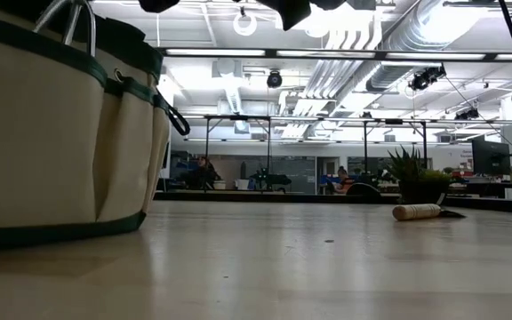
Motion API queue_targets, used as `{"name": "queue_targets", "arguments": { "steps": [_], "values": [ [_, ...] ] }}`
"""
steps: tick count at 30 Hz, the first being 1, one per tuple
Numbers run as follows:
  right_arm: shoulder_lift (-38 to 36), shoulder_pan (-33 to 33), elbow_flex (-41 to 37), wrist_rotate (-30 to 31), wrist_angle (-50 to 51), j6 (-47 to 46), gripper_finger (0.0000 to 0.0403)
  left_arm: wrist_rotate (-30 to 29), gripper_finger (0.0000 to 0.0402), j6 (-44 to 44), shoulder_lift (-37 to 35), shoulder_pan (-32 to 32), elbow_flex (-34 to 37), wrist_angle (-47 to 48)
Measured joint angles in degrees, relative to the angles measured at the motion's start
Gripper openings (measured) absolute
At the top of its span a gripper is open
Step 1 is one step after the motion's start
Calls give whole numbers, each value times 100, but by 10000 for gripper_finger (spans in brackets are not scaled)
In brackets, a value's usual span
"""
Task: Pick & Place Garden tools in Gardening bag
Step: Put the hand rake into the gardening bag, then put the shear scissor into the gardening bag
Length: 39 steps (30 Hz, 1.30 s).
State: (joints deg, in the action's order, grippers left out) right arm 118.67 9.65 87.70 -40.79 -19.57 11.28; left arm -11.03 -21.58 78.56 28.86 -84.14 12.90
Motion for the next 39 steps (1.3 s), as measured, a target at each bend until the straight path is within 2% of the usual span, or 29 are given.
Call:
{"name": "queue_targets", "arguments": {
  "steps": [5, 9, 14, 17, 21, 31, 39],
  "values": [
    [0, 0, 0, 180, 84, 126, 58, -50, 152, 55, -910, 100, 1746, -1752],
    [0, 2, 0, 342, 222, 300, 58, -452, 152, 68, -1549, 292, 2977, -2931],
    [-2, 11, 2, 381, 306, 362, 58, -1083, 152, 205, -2236, 771, 4162, -4089],
    [-2, 48, 1, 474, 297, 400, 59, -1239, 152, 222, -2535, 977, 4664, -4342],
    [17, 73, 0, 665, 297, 403, 62, -1314, 152, 166, -2816, 1069, 5044, -4451],
    [33, 183, 0, 2216, 352, 239, 111, -708, 152, 327, -3280, 1056, 5461, -4444],
    [37, 266, 2, 2294, 435, -401, 146, -100, 152, 319, -3643, 1056, 5702, -4401]
  ]
}}
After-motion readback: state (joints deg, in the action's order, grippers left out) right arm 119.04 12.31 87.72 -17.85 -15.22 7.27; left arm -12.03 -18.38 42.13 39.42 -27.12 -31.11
